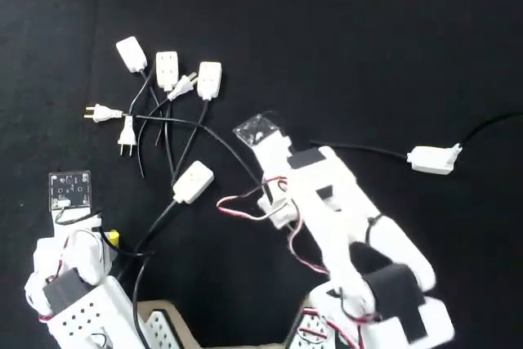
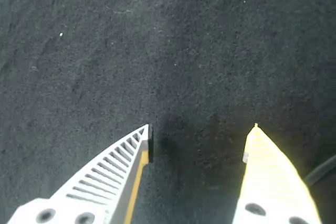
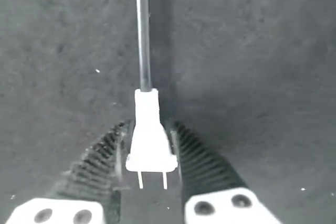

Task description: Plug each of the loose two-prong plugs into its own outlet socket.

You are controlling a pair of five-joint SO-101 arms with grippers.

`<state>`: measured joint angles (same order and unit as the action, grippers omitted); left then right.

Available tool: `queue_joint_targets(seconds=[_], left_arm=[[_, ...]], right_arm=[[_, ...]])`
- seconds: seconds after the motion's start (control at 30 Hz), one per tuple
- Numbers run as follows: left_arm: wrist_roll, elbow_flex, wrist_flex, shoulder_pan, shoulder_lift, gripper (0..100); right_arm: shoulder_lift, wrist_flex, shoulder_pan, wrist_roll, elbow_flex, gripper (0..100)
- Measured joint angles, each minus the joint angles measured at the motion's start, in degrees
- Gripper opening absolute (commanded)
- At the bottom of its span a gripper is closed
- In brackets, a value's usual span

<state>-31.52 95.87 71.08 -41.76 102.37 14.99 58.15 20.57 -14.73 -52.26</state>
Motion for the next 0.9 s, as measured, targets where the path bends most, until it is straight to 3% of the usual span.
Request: queue_joint_targets(seconds=[0.17, 0.27, 0.5, 0.67, 0.9], left_arm=[[0.0, 0.0, 0.0, 0.0, 0.0, 29], [0.0, 0.0, 0.0, 0.0, 0.0, 29], [0.0, 0.0, 0.0, 0.0, 0.0, 29], [0.0, 0.0, 0.0, 0.0, 0.0, 29], [0.0, 0.0, 0.0, 0.0, 0.0, 29]], right_arm=[[3.0, 0.4, 1.7, 0.0, -2.7, 22.7], [3.4, 1.8, 2.5, -0.4, -2.7, 26.9], [3.8, 2.5, 2.6, -1.8, -2.7, 25.2], [3.8, 2.6, -2.5, -5.6, -2.3, 3.1], [3.8, 2.7, -3.3, -8.1, -2.3, 8.3]])
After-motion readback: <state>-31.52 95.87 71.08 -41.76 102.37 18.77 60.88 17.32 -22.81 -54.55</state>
